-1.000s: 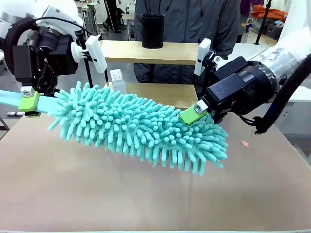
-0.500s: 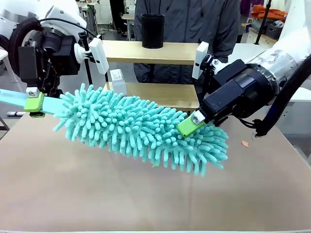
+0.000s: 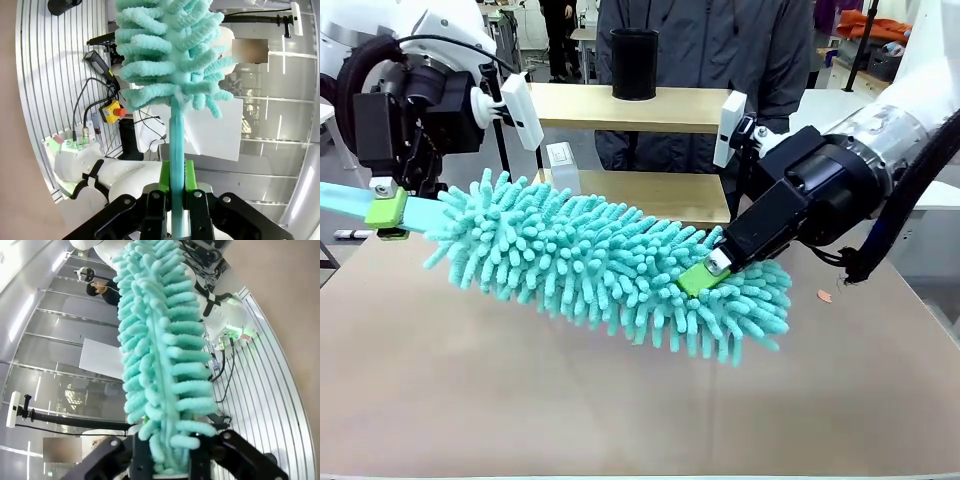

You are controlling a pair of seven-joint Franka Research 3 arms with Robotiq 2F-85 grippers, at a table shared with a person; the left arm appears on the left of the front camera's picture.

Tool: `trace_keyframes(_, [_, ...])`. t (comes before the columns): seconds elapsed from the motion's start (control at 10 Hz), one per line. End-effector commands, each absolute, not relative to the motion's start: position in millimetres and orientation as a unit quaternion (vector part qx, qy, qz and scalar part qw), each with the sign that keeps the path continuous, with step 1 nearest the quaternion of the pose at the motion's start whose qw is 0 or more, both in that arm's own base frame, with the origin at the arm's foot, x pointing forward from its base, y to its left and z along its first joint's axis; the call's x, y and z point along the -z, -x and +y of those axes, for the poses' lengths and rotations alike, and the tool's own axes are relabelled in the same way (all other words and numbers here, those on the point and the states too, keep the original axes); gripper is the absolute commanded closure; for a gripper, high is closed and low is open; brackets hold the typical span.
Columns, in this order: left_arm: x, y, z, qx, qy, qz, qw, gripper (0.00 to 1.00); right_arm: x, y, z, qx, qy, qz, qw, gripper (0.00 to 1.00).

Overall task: Clean the shelf.
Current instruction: Hand the Duster back to the human.

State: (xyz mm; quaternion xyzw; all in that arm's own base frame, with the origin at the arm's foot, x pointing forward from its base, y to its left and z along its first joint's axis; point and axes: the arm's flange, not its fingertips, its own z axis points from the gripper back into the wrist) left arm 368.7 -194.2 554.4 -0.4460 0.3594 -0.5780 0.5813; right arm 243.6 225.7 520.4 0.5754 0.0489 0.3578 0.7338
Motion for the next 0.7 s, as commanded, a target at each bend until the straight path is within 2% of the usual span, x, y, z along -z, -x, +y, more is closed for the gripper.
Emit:
trace_keyframes(0.0, [-558.4,-377.4,-195.4,0.572,0.444,0.364,0.586,0.88,-522.5,-245.5,225.8,-0.367,-0.575,0.059,0.729,1.00])
trace_keyframes(0.5, [-558.4,-378.5,-195.7,0.572,0.445,0.359,0.588,0.88,-521.5,-245.6,226.3,-0.369,-0.576,0.066,0.727,1.00])
trace_keyframes(0.6, [-558.8,-378.6,-195.6,0.570,0.446,0.357,0.591,0.43,-521.2,-245.7,226.2,-0.368,-0.577,0.067,0.726,1.00])
